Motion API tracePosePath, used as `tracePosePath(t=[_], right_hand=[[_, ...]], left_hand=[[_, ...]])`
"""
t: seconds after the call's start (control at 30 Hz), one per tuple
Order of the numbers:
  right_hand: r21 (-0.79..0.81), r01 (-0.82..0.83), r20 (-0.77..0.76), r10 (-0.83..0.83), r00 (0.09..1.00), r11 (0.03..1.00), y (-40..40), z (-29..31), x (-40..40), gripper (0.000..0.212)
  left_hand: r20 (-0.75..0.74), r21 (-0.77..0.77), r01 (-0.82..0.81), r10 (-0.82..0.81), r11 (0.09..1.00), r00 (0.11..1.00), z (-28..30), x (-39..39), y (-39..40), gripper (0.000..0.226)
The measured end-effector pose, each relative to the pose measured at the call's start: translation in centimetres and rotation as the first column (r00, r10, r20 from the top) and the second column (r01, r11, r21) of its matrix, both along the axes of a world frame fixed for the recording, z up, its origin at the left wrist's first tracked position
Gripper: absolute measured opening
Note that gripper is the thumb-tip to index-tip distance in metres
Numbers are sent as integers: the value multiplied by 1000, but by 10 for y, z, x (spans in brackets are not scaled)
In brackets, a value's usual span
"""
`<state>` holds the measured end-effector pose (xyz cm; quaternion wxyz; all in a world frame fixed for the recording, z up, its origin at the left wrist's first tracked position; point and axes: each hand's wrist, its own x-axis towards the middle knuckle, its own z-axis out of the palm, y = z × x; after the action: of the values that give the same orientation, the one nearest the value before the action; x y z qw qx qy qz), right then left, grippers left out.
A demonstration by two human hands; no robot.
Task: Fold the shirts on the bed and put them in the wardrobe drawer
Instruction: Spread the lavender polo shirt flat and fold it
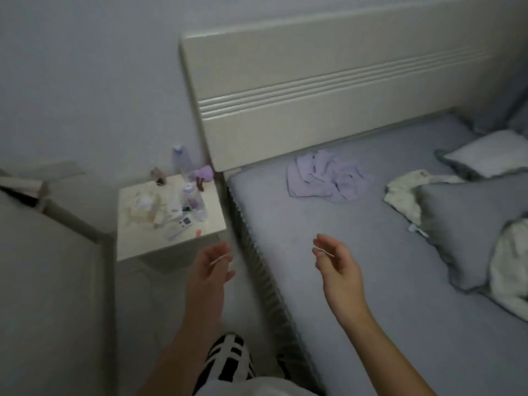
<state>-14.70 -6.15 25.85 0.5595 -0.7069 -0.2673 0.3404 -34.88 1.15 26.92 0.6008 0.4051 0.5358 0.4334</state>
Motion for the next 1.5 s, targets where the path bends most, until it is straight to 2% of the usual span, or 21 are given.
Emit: tracePosePath(t=[0.13, 0.27, 0.4, 0.57, 0.67, 0.73, 0.8, 0.83, 0.87, 0.9, 0.93, 1.03, 1.1, 1.13, 1.2, 1.27, 1.37, 1.43, 1.5], right_hand=[[-42, 182, -20, -183, 983, 982, 20, -20, 62, 26], [-106, 289, -23, -293, 956, 951, 56, -52, 115, 28], [-210, 339, 18, -343, 939, 917, 116, -106, 176, 30], [-296, 370, 74, -364, 928, 881, 218, -208, 259, 33], [-375, 326, 113, -306, 945, 868, 274, -279, 303, 37], [-429, 278, 211, -204, 956, 859, 298, -325, 330, 39], [-505, 222, 283, -83, 955, 834, 312, -368, 355, 48], [-551, 197, 285, -39, 958, 811, 316, -386, 366, 57], [-582, 178, 282, -9, 959, 793, 317, -401, 376, 65], [-596, 171, 288, 11, 957, 785, 317, -413, 385, 71], [-599, 174, 300, 18, 954, 782, 317, -423, 394, 75], [-613, 190, 324, 25, 946, 767, 313, -437, 413, 83], [-646, 170, 327, 69, 942, 744, 309, -437, 413, 79], [-671, 146, 315, 102, 944, 727, 306, -437, 409, 71], [-738, 67, 272, 205, 940, 671, 293, -438, 391, 53], [-776, 13, 237, 272, 933, 631, 270, -439, 371, 49], [-829, 11, 168, 230, 959, 559, 217, -438, 349, 55], [-859, 37, 162, 204, 965, 510, 170, -438, 337, 51], [-860, 76, 200, 197, 960, 504, 122, -439, 328, 42]], left_hand=[[-15, -32, 214, -214, 976, 977, -17, 91, 44, 19], [-85, -77, 375, -381, 924, 921, -61, 171, 96, 20], [-167, -130, 450, -467, 884, 868, -136, 258, 167, 26], [-306, -158, 547, -567, 822, 765, -262, 362, 273, 34], [-465, -68, 675, -622, 735, 630, -333, 415, 334, 41], [-598, 45, 776, -605, 629, 525, -375, 448, 373, 48], [-776, 51, 880, -535, 473, 332, -413, 475, 403, 64], [-853, -27, 909, -483, 417, 196, -429, 483, 411, 74], [-902, -107, 916, -426, 386, 74, -442, 488, 415, 80], [-928, -150, 916, -372, 372, -1, -453, 489, 414, 82], [-946, -146, 916, -325, 373, -19, -460, 489, 409, 78], [-969, -47, 917, -241, 395, 54, -466, 474, 372, 54], [-956, -98, 932, -294, 348, 9, -461, 453, 333, 48], [-944, -133, 937, -328, 324, -21, -457, 441, 314, 48], [-927, -161, 933, -375, 323, -30, -452, 415, 281, 50], [-911, -198, 929, -409, 313, -57, -447, 395, 256, 53], [-895, -253, 906, -438, 338, -87, -439, 369, 227, 52], [-892, -276, 886, -443, 373, -92, -439, 351, 207, 47], [-864, -364, 856, -477, 368, -163, -436, 334, 184, 48]])
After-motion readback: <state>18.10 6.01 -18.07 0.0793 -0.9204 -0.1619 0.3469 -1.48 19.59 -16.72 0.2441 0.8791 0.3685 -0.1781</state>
